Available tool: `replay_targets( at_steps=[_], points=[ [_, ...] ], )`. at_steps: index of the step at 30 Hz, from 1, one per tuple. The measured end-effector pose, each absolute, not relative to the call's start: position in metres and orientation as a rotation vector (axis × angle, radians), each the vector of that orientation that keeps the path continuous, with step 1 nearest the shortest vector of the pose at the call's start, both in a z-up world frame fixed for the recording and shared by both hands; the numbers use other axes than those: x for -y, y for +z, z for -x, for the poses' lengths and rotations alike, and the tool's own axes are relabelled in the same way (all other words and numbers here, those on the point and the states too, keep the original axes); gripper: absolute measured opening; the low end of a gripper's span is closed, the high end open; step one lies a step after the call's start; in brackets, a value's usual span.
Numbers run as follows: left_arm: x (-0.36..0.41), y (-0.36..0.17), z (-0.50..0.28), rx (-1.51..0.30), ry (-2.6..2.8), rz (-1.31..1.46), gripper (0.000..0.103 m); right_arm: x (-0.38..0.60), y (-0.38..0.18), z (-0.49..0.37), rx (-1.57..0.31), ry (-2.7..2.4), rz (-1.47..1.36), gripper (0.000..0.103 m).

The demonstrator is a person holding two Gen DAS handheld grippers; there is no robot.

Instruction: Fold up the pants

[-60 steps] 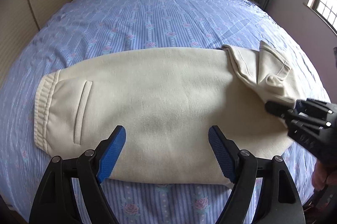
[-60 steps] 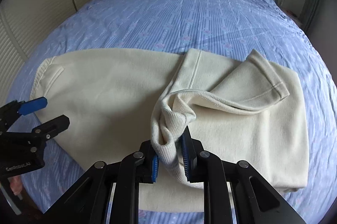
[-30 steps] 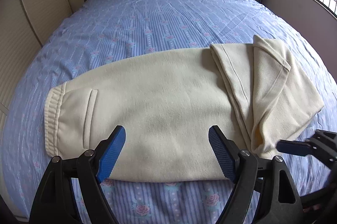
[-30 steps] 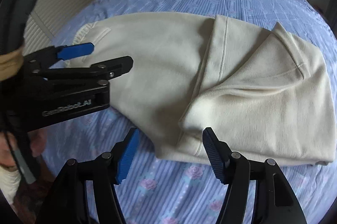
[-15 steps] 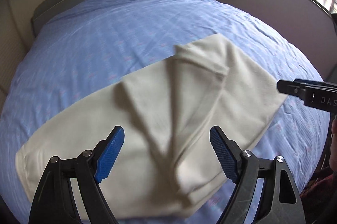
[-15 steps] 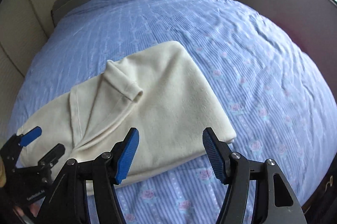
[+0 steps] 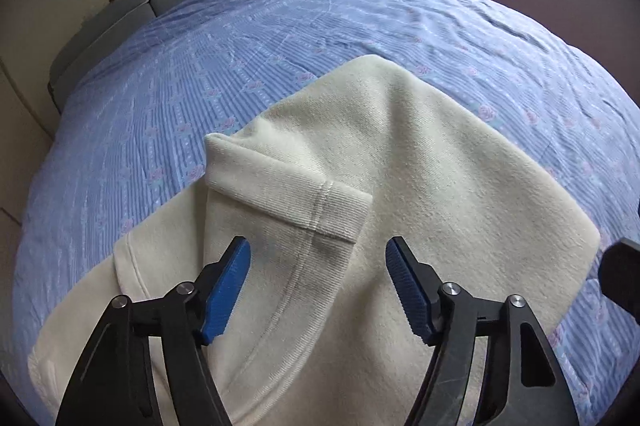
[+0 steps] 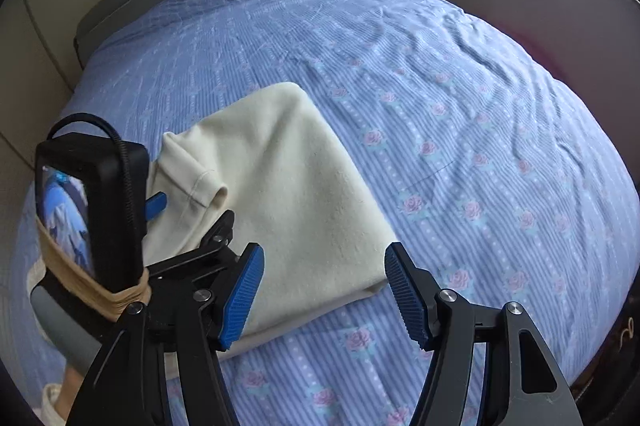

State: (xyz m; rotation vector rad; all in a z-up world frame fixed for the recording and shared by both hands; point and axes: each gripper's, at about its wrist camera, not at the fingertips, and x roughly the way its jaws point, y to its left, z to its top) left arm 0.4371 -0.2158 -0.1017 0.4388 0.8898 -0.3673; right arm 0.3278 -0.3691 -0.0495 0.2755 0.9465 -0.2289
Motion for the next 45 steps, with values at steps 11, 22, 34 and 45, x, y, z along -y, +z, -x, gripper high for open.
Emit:
replay_targets(
  at_steps=[11,22,34,45],
  points=[
    [0.155,-0.060,-0.442,-0.858,-0.454,-0.204,0.010,0.346,-0.031,-0.314,-0.869,-0.166,-0.258,0.064],
    [0.034,-0.053,-0.497,-0.922,-0.213,-0.054,0.021,0.295,-0.041,-0.319,-0.861,0.017,-0.235,0.064],
    [0.001,-0.070,-0.414,-1.080,-0.427,0.120,0.045,0.275,-0.048,-0.320,-0.883,0.056,-0.145,0.064],
    [0.014,-0.128,-0.402,-1.333,-0.388,0.315,0.045,0.310,-0.040,-0.316,-0.881,-0.041,-0.131,0.064]
  ],
)
